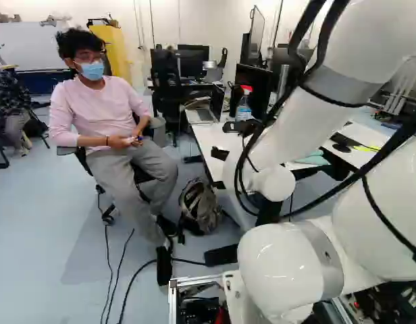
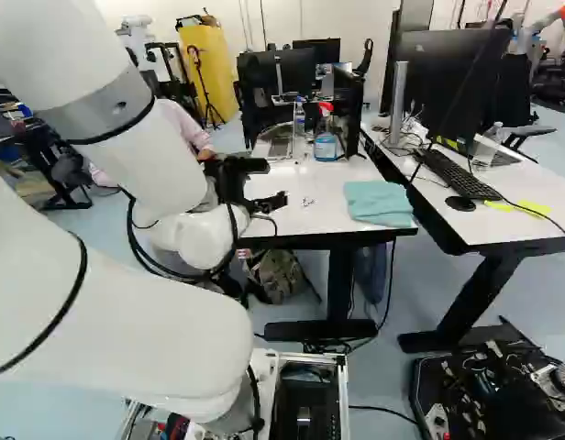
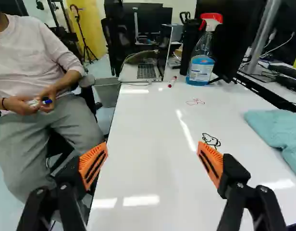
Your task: Clean the table with the green towel
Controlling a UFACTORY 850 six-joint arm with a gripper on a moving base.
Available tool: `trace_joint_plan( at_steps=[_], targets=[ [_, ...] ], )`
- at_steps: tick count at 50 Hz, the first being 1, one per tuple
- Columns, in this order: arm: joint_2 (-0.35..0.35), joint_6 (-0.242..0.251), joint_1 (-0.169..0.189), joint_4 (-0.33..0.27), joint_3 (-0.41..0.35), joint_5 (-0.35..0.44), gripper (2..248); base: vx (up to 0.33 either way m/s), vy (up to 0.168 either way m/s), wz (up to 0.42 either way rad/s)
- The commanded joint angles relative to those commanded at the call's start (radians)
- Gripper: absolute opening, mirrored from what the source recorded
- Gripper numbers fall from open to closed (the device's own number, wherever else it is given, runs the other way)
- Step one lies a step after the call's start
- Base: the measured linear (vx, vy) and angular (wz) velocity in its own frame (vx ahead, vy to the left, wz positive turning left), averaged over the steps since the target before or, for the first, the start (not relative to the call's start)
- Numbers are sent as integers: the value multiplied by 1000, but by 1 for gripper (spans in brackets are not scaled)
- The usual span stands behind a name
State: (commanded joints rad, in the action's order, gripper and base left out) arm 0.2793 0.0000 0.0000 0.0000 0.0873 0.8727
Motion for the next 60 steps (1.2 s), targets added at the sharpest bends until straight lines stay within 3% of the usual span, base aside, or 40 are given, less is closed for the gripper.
trace_joint_plan(
  at_steps=[37,60],
  targets=[
    [-3,0,2,0,3,0,247,0,0,0],
    [-2,0,54,0,36,0,247,0,0,0]
  ],
)
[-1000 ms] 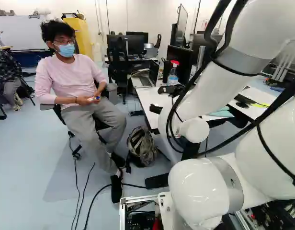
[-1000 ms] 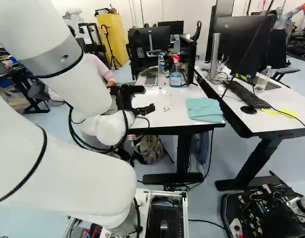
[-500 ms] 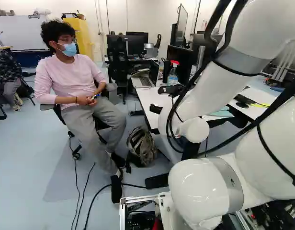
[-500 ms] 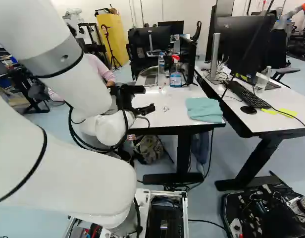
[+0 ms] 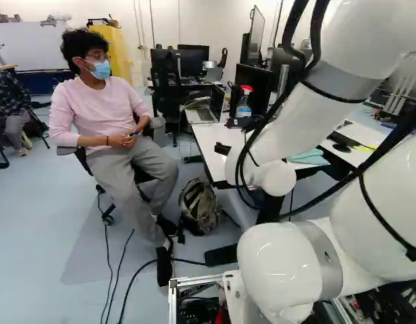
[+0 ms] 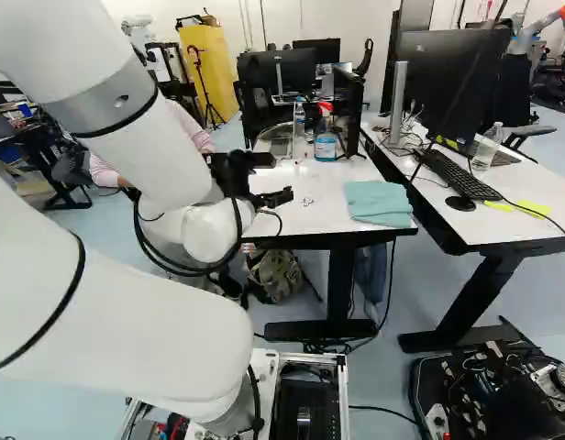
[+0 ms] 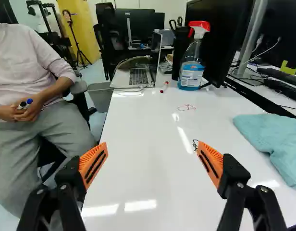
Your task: Clean the table with the green towel
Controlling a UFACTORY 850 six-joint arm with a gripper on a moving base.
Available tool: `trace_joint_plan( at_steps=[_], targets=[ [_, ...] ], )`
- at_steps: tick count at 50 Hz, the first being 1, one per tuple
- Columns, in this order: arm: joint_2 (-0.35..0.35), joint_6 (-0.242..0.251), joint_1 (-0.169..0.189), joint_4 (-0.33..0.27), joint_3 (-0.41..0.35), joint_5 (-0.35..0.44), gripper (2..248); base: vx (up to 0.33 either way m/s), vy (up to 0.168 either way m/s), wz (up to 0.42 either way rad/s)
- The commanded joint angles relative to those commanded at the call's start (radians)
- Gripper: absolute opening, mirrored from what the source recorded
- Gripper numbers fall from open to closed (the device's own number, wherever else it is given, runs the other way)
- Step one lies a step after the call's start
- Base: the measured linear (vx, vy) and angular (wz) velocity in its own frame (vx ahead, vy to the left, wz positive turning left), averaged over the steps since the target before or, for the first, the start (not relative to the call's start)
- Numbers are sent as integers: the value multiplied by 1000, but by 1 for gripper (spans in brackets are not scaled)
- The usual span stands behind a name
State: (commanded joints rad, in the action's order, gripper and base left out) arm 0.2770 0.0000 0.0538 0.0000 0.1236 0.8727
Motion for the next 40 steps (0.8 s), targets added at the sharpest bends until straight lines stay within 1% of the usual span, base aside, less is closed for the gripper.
trace_joint_plan(
  at_steps=[19,40],
  targets=[
    [9,0,69,0,41,0,247,0,0,0],
    [44,0,153,0,63,0,247,0,0,0]
  ],
)
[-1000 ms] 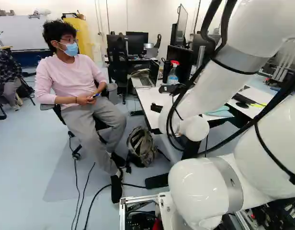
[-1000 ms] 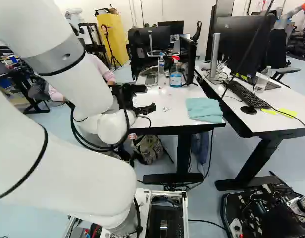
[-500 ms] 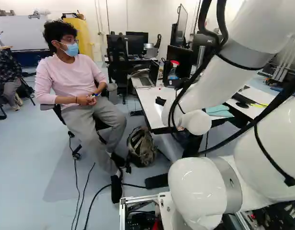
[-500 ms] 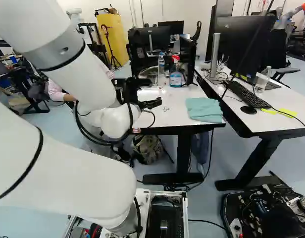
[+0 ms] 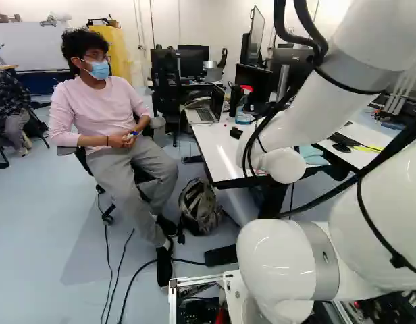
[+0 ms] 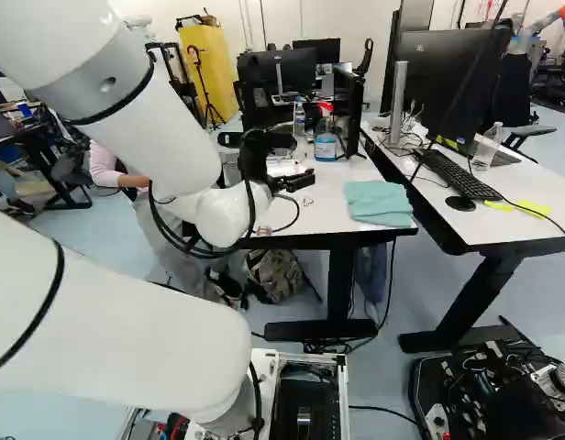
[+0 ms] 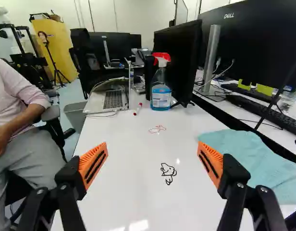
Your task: Clean the table with the green towel
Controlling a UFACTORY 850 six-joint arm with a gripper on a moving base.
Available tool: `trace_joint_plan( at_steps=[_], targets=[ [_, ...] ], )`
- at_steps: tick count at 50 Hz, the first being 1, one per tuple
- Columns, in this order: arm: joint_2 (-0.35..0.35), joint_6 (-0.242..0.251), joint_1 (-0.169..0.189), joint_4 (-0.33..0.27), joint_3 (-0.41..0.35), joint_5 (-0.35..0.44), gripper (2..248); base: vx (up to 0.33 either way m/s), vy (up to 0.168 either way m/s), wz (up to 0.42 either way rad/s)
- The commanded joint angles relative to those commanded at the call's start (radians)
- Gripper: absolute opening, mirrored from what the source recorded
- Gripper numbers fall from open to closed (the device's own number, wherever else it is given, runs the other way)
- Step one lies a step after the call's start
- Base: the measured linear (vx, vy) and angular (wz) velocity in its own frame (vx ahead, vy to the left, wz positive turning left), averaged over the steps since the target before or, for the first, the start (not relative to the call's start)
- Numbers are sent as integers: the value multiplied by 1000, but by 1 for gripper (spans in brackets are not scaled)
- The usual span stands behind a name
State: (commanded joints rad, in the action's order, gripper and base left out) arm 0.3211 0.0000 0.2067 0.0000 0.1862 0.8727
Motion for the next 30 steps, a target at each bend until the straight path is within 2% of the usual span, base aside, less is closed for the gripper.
trace_joint_plan(
  at_steps=[6,30],
  targets=[
    [7,0,23,0,8,0,247,0,0,0],
    [-35,0,115,0,44,0,247,0,0,0]
  ],
)
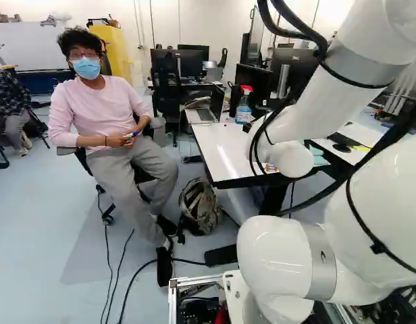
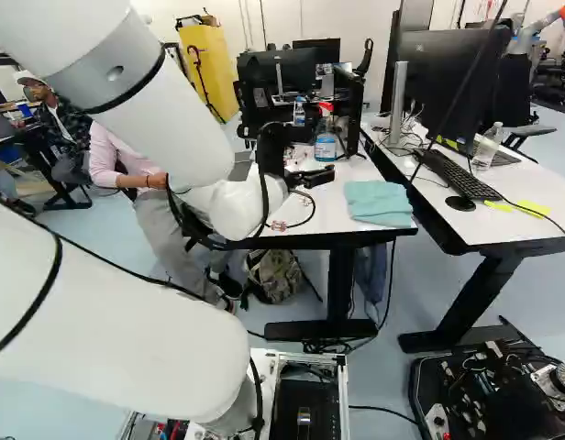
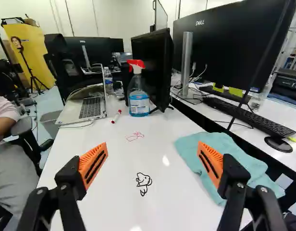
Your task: Clean the table with the green towel
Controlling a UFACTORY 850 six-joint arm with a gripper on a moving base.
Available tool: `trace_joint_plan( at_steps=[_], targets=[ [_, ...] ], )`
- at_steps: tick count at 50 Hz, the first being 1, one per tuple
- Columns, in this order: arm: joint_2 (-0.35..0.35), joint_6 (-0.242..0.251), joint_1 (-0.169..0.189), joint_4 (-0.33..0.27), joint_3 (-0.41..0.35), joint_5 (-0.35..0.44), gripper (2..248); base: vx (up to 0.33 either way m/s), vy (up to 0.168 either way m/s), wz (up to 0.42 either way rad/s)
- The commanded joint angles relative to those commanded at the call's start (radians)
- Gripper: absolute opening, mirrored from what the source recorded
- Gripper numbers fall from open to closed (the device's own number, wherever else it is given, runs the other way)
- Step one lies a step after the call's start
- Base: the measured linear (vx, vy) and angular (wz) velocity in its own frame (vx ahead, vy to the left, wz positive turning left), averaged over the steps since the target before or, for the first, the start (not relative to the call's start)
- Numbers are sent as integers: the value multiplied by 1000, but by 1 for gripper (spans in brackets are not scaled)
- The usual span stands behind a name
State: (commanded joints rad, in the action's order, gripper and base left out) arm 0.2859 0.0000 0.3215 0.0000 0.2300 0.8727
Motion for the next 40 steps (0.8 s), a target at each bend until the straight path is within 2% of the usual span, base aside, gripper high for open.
trace_joint_plan(
  at_steps=[40],
  targets=[
    [-95,0,141,0,83,-20,247,0,0,0]
  ],
)
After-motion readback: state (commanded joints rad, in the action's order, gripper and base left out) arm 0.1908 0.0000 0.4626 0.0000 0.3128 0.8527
